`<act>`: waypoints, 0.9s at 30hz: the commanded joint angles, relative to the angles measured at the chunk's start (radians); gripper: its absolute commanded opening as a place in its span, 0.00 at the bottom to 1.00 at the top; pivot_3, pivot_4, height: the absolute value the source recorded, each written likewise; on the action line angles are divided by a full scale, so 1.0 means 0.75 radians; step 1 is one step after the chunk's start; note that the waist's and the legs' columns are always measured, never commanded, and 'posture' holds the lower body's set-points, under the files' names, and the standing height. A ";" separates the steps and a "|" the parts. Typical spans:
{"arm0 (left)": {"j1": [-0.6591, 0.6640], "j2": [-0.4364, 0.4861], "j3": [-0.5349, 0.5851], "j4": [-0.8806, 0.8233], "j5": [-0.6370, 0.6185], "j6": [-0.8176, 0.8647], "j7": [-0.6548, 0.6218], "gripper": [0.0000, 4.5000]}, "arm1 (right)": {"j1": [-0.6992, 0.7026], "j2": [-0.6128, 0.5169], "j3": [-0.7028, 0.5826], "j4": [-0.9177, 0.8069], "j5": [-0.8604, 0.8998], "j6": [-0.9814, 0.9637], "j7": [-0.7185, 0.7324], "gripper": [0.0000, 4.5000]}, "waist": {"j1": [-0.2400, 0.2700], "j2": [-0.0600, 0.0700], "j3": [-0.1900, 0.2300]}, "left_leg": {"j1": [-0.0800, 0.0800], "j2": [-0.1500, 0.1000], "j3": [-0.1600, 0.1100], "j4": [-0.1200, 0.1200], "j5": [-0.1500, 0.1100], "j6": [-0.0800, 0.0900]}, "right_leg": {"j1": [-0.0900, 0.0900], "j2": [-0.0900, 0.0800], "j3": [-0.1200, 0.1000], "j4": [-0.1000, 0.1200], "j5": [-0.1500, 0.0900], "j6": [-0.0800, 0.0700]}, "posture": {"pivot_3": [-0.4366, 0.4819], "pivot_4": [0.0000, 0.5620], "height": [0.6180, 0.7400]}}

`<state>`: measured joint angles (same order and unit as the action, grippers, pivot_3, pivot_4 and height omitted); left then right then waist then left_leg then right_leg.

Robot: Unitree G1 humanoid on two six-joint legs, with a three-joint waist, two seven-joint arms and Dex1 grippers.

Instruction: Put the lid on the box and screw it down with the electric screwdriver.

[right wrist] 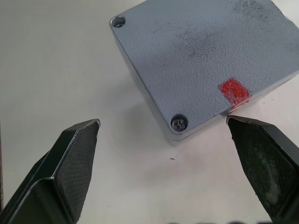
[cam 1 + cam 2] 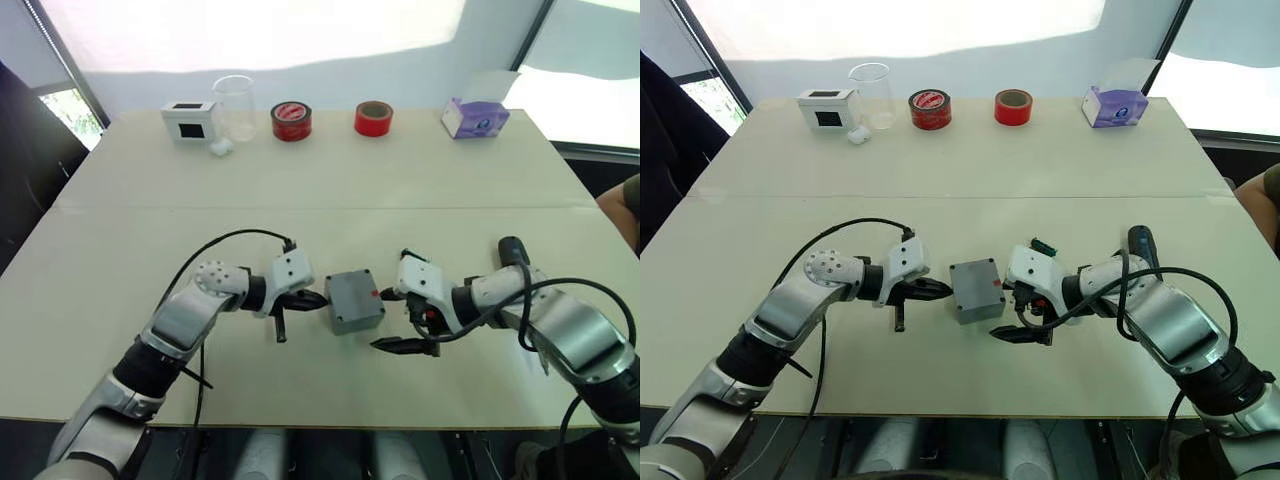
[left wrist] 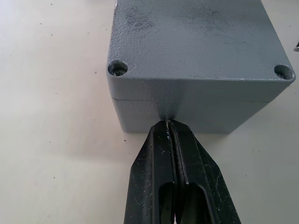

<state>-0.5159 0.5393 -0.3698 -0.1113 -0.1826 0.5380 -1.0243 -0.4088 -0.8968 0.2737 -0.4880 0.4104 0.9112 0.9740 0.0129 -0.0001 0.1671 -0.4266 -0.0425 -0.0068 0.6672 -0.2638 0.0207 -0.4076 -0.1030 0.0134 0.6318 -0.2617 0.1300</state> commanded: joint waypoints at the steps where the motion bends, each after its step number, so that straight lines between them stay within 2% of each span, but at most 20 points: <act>1: -0.034 -0.012 0.020 -0.014 0.000 -0.041 -0.003 0.00 | 0.004 0.022 -0.035 -0.092 0.042 0.015 -0.015 0.99 | -0.001 0.000 0.000 | 0.000 0.000 0.000 0.000 0.000 0.000 | 0.000 0.000 0.000 0.000 0.000 0.000 | 0.48 0.27 1.00; 11: -0.050 -0.005 0.044 0.014 0.006 -0.070 0.005 0.00 | 0.002 -0.024 -0.090 -0.118 0.037 0.035 -0.020 0.99 | 0.000 0.000 0.000 | 0.000 0.000 0.000 0.000 0.000 0.000 | 0.000 0.000 0.000 0.000 0.000 0.000 | 0.48 0.27 1.00; 15: -0.044 0.038 0.097 -0.011 -0.019 -0.037 -0.002 0.00 | -0.026 -0.014 -0.332 -0.055 0.175 0.110 -0.021 0.99 | -0.001 0.000 0.000 | 0.000 0.000 0.000 0.000 0.000 0.000 | 0.000 0.000 0.000 0.000 0.000 0.000 | 0.48 0.27 1.00; 19: -0.037 0.090 0.160 -0.036 -0.062 0.006 -0.019 0.00 | -0.060 0.039 -0.511 0.082 0.264 0.147 -0.072 0.99 | -0.001 0.000 0.000 | 0.000 0.000 0.000 0.000 0.000 0.000 | 0.000 0.000 0.000 0.000 0.000 0.000 | 0.48 0.27 1.00; 21: -0.049 0.111 0.214 -0.043 -0.102 0.035 -0.029 0.00 | -0.094 0.138 -0.576 0.253 0.239 0.081 -0.166 0.99 | -0.002 -0.002 0.000 | 0.000 0.000 0.000 0.000 0.000 0.000 | 0.000 0.000 0.000 0.000 0.000 0.000 | 0.48 0.27 1.00; 23: -0.060 0.123 0.243 -0.070 -0.142 0.067 -0.045 0.00 | -0.115 0.208 -0.567 0.388 0.160 -0.024 -0.240 0.99 | -0.003 -0.002 -0.001 | 0.000 0.000 0.000 0.000 0.000 0.000 | 0.000 0.000 0.000 0.000 0.000 0.000 | 0.48 0.27 1.00; 27: -0.076 0.114 0.255 -0.140 -0.201 0.125 -0.048 0.00 | -0.098 0.238 -0.460 0.532 0.000 -0.205 -0.291 0.99 | 0.000 -0.002 -0.001 | 0.000 -0.001 0.000 -0.001 0.000 -0.001 | 0.000 0.000 0.000 0.000 0.000 0.000 | 0.48 0.27 1.00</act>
<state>-0.5569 0.6254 -0.1997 -0.1653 -0.3000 0.6186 -1.0563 -0.4780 -0.7208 -0.0791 -0.0992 0.4537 0.8357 0.7653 0.0127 -0.0015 0.1667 -0.4266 -0.0433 -0.0062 0.6667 -0.2635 0.0201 -0.4078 -0.1031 0.0140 0.6320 -0.2617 0.1299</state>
